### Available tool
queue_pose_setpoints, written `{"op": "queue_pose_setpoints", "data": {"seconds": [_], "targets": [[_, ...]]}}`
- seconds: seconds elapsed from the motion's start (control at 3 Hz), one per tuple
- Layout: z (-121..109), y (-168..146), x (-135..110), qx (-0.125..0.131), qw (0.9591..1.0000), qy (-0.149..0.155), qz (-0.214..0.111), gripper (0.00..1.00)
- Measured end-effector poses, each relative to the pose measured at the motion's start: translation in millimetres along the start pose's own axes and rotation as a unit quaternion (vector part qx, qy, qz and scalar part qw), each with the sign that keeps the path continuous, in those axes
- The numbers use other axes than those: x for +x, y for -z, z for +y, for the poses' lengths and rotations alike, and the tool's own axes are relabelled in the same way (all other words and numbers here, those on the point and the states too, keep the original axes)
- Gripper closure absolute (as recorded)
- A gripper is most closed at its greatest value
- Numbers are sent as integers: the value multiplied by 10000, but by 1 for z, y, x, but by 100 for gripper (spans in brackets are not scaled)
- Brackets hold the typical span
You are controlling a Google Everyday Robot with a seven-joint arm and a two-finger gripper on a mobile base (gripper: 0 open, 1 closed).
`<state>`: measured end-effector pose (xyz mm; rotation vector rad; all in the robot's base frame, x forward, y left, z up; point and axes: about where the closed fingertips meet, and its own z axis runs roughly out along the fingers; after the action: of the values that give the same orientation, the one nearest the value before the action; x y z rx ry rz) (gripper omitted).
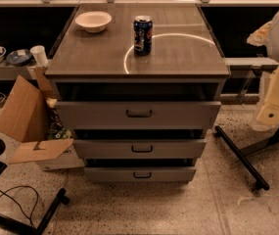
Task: Open middle drawer
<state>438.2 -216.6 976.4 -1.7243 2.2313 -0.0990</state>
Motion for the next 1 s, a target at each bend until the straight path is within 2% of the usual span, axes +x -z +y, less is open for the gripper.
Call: {"op": "queue_pose_setpoints", "data": {"seconds": [0.33,0.67,1.0], "targets": [[0,0,0,0,10000,0,0,0],[8,-20,-1,-55,10000,12,-4,0],[29,-78,-5,-200,9998,65,56,0]]}}
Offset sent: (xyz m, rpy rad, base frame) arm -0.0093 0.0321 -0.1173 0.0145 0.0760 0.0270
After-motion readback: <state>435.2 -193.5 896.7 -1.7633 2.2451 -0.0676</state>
